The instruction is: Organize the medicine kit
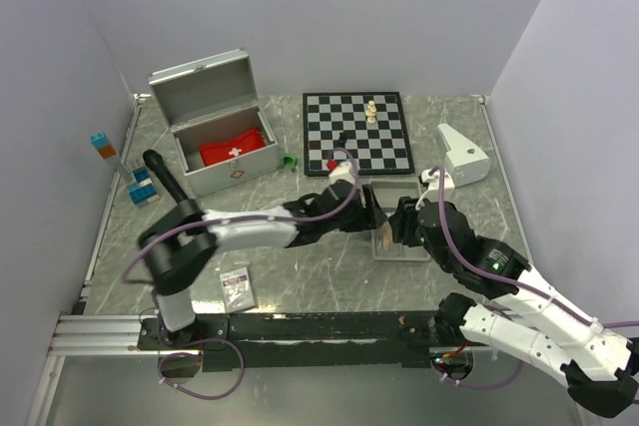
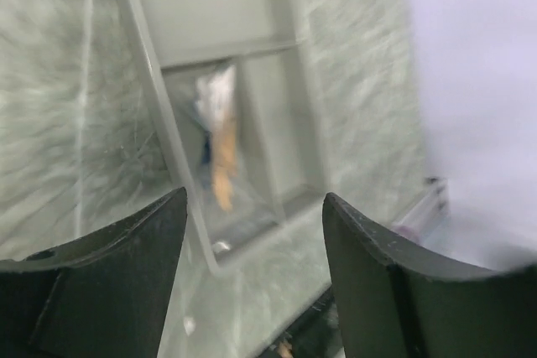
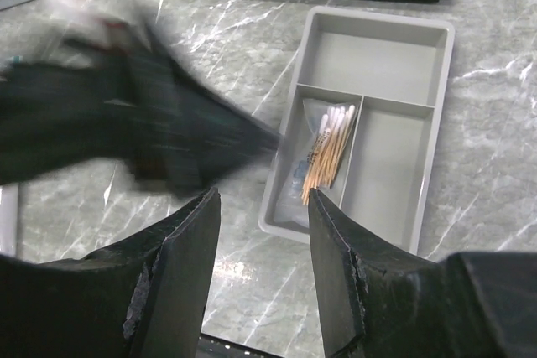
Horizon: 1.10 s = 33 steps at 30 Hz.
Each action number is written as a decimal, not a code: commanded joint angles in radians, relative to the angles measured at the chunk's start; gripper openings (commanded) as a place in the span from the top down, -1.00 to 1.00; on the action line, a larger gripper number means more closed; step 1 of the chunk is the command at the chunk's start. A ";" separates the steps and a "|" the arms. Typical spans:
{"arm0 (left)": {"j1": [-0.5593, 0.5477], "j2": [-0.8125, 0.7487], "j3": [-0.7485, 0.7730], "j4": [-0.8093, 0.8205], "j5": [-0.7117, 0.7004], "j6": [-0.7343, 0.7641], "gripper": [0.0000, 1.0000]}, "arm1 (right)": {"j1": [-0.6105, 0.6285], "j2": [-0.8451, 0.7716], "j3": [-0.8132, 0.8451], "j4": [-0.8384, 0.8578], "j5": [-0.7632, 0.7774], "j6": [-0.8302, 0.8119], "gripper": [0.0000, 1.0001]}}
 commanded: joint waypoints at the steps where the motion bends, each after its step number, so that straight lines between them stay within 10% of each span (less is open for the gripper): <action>1: -0.014 -0.329 -0.063 -0.078 -0.188 0.041 -0.41 | -0.006 0.017 -0.018 0.063 -0.021 -0.008 -0.07; 9: -0.028 -0.730 -0.457 -0.679 -0.453 -0.330 -0.47 | -0.006 0.081 -0.094 0.209 -0.143 -0.011 -0.07; 16: -0.037 -0.837 -0.511 -1.055 -0.440 -0.609 -0.93 | -0.008 0.149 -0.116 0.253 -0.203 -0.002 -0.08; 33: -0.168 -0.932 -0.559 -1.293 -0.453 -0.896 -0.93 | -0.008 0.155 -0.200 0.321 -0.273 0.041 -0.07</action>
